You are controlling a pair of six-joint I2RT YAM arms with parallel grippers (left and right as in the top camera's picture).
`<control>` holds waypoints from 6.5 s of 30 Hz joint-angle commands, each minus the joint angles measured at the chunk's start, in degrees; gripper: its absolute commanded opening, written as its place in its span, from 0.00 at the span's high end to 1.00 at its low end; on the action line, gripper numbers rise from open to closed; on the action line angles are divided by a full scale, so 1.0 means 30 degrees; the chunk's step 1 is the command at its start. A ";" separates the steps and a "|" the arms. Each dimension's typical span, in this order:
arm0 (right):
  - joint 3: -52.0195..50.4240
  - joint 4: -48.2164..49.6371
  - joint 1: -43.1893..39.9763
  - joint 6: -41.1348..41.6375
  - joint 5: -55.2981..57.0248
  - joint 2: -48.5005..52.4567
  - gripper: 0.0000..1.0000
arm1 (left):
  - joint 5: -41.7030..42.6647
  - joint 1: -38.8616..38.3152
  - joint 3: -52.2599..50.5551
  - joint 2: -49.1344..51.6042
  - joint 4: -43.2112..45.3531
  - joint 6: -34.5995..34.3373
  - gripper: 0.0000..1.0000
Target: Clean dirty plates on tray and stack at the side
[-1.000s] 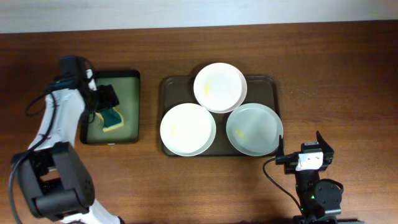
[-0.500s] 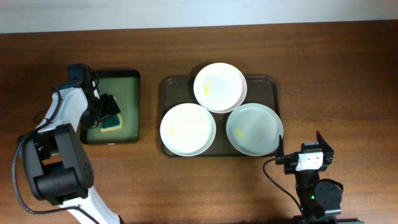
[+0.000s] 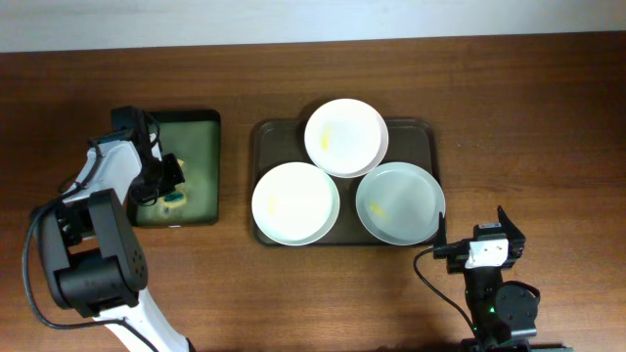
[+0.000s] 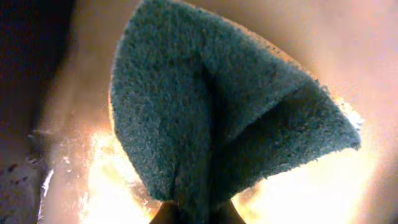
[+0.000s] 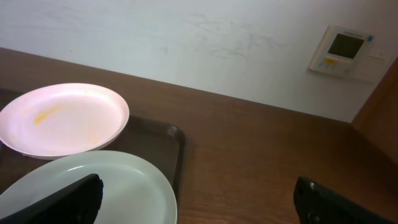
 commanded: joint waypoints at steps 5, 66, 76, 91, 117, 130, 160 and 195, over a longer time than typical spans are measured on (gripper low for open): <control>-0.0138 -0.0058 0.0073 0.0022 0.0350 -0.0146 0.02 | 0.1275 0.0044 -0.0153 0.0379 -0.0386 0.0240 0.01; -0.0138 -0.0066 0.0073 0.0022 0.0350 -0.0146 0.02 | -0.0772 0.0051 0.1042 0.0488 -0.0233 0.0248 0.01; -0.0138 -0.0058 0.0073 0.0022 0.0350 -0.0146 0.02 | -0.1508 0.0044 0.1042 0.0488 0.0794 0.0248 0.61; -0.0138 -0.0058 0.0073 0.0022 0.0350 -0.0146 0.02 | 0.3089 0.0029 0.5617 -0.3402 -0.4080 0.0240 1.00; -0.0138 -0.0058 0.0073 0.0022 0.0350 -0.0146 0.02 | 0.1435 -0.0226 0.0561 -0.4728 -0.1443 -0.0707 1.00; -0.0138 -0.0058 0.0073 0.0022 0.0350 -0.0146 0.02 | 0.0845 -0.0262 0.1770 -0.5763 -0.1807 -0.0765 1.00; -0.0138 -0.0058 0.0073 0.0022 0.0350 -0.0146 0.02 | 0.1683 -1.3799 -0.1559 -0.2339 0.0933 -0.6863 1.00; 2.2367 -1.1242 0.0525 0.8633 -1.5103 2.6053 0.25 | 0.6215 -1.0717 -0.1341 -0.1800 -0.0488 -0.4189 1.00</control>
